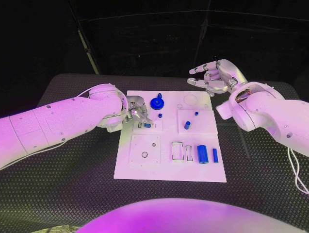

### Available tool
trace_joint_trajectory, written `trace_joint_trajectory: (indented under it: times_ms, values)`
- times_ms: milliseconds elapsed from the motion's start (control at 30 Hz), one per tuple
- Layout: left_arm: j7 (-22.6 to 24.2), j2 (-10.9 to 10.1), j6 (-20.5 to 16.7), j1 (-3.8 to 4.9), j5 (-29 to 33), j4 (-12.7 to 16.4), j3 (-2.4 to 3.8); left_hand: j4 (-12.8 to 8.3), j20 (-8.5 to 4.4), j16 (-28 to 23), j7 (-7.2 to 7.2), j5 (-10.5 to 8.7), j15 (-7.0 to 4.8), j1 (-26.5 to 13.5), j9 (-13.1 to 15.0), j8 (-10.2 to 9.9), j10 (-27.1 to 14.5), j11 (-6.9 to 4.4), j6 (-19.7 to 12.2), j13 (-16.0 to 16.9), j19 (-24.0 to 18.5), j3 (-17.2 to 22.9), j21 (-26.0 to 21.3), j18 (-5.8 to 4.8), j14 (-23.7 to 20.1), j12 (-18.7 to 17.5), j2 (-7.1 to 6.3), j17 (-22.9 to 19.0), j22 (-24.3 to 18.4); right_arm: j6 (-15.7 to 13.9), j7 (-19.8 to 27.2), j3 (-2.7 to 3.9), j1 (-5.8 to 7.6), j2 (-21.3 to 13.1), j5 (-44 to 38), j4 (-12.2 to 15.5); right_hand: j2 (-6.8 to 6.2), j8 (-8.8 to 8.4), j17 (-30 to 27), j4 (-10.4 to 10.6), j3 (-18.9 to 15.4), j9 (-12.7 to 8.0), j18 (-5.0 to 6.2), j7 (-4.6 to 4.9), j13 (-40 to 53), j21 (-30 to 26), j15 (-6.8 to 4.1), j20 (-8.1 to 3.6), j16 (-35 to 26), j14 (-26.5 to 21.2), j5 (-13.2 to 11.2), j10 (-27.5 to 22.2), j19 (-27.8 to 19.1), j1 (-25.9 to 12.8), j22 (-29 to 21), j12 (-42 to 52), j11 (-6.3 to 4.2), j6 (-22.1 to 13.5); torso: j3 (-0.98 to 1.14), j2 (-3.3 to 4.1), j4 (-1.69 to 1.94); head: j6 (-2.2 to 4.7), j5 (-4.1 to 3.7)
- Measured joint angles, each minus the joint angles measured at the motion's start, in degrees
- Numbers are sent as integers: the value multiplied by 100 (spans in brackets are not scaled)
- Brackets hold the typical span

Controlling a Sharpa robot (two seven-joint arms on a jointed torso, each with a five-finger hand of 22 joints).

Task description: Assemble the parts on the task board

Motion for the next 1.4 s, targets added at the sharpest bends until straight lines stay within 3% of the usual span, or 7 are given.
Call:
trace_joint_trajectory:
  times_ms: [300, 467, 1133, 1400]
  values:
    - [-1, 36, 0, 2, -6, -45, 1, -229, -29, 0, -27, 0, -23, -325, 86, 2, 34, -31, 67, 21, 29, -9, 0, 0, -19, 28, 16, 0, 2, 0, 0, 0, 0, -3, 0, 0, 0, 0, 0, 0, 0, 0, 0, 0, -14, 0, 0, 0, 0, 0, 0, 0, 0, 0, -5, 0, 0, 0, 5, 0, -3, -10, -4]
    - [-5, 47, 6, 2, -11, -69, -3, -73, -49, 0, -128, 1, -43, -392, 115, 2, 64, -62, 176, 21, 49, -338, 0, 0, 1, 28, 46, 0, 2, 0, 1, 0, 0, -2, 0, -2, 0, 0, 0, 0, 0, 0, 0, 0, -14, 0, 0, 0, 0, 0, 0, 0, 0, 0, -5, 0, 0, 0, 4, 0, -5, -14, -14]
    - [-23, 94, 18, 9, -21, -146, -10, 99, -49, 0, -255, 1, -42, -461, 138, -26, 70, -73, 378, 87, 49, -705, 0, 0, 1, 77, 70, 0, 0, 1, 2, 0, 0, -5, 1, -6, 0, 0, 3, 0, 0, -1, 0, 0, -19, 0, 0, 0, 0, 0, 0, 0, 0, 0, -18, 0, 0, 0, 3, 0, -4, -21, -38]
    - [-26, 116, 25, 10, -24, -175, -17, 335, -69, 0, -265, -21, -42, -584, 178, -52, 70, -73, 433, 117, 69, -1256, 0, 0, 1, 113, 89, 0, 0, 1, 3, -1, 0, -5, 1, -6, 0, 0, 3, 0, 0, -1, 0, 0, -32, 0, -15, 0, -24, -15, 0, 0, 0, 0, -33, 0, 0, 0, 3, 0, -3, -27, -43]
